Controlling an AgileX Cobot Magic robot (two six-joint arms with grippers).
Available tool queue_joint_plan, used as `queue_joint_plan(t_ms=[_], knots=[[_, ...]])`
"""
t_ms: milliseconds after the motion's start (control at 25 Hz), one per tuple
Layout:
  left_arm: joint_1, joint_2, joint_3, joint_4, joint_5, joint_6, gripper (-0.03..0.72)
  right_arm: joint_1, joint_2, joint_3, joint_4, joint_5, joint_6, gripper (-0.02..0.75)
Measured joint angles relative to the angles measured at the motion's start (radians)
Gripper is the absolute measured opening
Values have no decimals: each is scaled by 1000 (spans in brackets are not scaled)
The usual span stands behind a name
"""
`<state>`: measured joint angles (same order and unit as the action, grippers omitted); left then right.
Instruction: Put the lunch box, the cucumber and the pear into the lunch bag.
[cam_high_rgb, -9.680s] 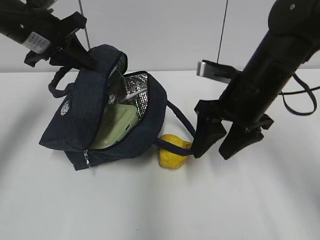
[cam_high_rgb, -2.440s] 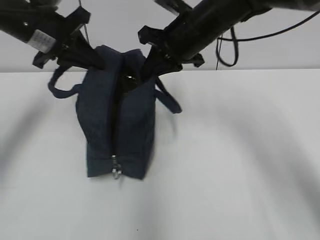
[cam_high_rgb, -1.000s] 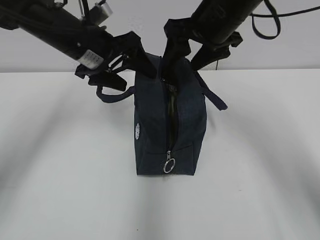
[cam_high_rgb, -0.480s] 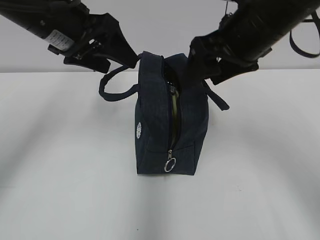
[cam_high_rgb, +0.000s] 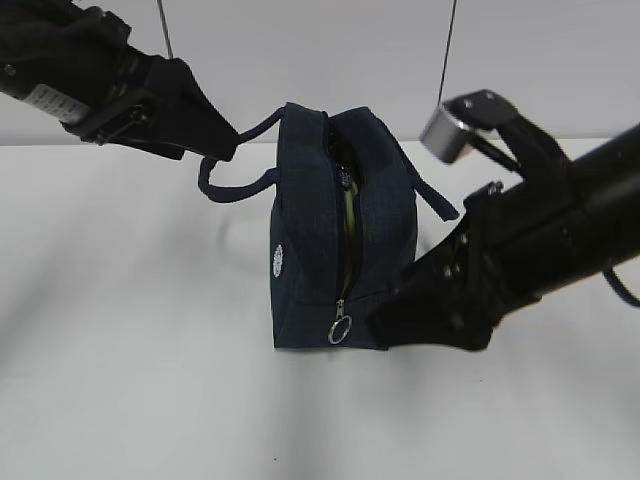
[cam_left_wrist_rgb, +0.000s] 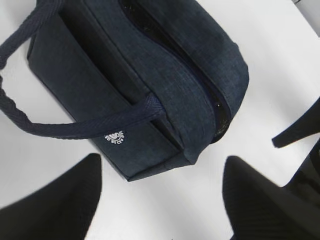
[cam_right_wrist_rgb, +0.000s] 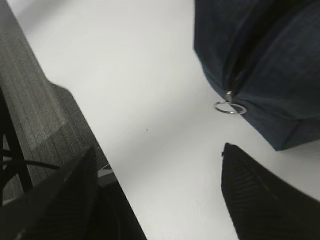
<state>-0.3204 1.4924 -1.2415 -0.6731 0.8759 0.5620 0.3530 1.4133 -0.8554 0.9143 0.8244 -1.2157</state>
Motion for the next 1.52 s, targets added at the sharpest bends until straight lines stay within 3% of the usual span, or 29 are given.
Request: queue_joint_plan(t_ms=[160,240,760,960,1520], knots=[[0,-21,4,3,2,3,489,0,19,102,113,-16,-370,568],[0,-21,4,8,4,3,487,0,59,121,118,-18,-453,568],[0,-21,4,31,8,3,487,0,230,123,345,-59,-580,566],[0,-21,4,33,12,3,487,0,274,123,425,-80,-721,566],[0,-21,4,44,23,3,487,0,436,121,789,-124,-1110,566]])
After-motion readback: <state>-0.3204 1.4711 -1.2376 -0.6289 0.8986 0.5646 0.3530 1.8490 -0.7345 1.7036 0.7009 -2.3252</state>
